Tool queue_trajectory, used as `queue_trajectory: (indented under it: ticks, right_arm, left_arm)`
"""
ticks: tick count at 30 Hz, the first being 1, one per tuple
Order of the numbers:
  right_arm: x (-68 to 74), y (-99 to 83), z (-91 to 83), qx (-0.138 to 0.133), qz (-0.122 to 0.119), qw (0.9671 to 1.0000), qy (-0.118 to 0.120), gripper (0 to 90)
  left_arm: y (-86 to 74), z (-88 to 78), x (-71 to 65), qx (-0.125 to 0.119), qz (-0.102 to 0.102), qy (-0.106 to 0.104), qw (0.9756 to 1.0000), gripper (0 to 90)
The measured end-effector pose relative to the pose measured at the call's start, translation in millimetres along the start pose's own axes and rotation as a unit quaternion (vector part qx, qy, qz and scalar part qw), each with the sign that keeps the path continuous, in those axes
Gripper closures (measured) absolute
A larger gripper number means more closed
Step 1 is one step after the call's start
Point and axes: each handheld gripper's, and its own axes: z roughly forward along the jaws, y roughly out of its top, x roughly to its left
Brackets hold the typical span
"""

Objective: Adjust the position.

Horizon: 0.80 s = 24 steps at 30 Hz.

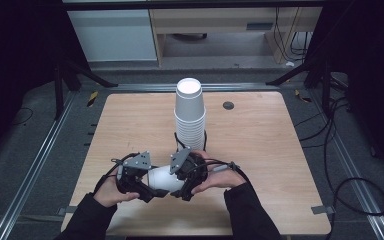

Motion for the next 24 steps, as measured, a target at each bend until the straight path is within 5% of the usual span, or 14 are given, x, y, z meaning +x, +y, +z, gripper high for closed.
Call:
queue_trajectory:
  ticks: [15,24]
  right_arm:
    - [-1.5,-4.9,-25.2,-0.044,0.017,0.9989,-0.002,3.3]
    - [-5.3,-22.1,-45.4,-0.112,0.062,0.9916,-0.021,2.7]
  left_arm:
    - [-5.2,-14.4,7.4,-0.028,-0.009,-0.004,0.9995,19.5]
    - [-9.0,-26.5,12.8,-0.078,-0.015,0.004,0.9969,19.2]
